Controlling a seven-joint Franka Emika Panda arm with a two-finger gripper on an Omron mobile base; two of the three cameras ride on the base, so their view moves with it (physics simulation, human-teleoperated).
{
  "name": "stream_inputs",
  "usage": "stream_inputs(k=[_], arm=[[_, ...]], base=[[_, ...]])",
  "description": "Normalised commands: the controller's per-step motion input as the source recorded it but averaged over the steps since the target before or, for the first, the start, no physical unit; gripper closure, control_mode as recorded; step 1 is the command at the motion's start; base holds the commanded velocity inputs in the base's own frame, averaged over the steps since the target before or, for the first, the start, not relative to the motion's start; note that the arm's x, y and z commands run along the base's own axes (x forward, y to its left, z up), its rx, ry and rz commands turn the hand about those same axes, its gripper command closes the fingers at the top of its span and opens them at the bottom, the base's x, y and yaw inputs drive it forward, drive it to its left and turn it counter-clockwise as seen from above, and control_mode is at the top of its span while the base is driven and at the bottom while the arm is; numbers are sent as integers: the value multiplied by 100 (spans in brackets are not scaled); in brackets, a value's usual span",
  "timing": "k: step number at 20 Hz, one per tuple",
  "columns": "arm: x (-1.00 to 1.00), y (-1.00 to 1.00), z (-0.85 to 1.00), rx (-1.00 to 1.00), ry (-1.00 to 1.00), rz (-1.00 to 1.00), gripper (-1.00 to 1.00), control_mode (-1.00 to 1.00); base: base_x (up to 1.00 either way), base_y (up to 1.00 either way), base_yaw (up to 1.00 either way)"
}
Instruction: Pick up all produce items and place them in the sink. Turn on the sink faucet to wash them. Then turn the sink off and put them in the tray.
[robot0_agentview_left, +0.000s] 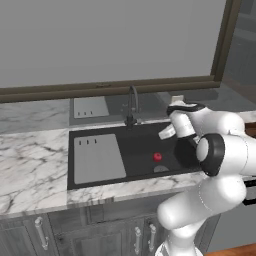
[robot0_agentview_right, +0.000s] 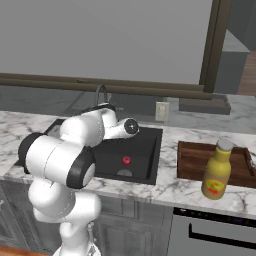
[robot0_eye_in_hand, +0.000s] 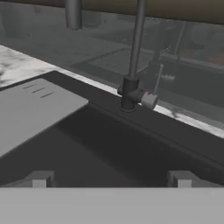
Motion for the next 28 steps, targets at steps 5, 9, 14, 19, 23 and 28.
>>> stream_inputs(k=[5, 9, 14, 19, 23, 28], arm=[[29, -1, 0, 6, -6, 12, -100, -100], [40, 0, 0, 5, -10, 14, -100, -100], [43, 0, 0, 4, -10, 12, -100, -100], [49, 0, 0, 5, -8, 13, -100, -100], [55, 0, 0, 5, -7, 15, -100, -100], [54, 0, 0, 4, -8, 15, -100, -100]], base=[[0, 0, 0], [0, 0, 0], [0, 0, 0], [0, 0, 0], [0, 0, 0], [0, 0, 0]])
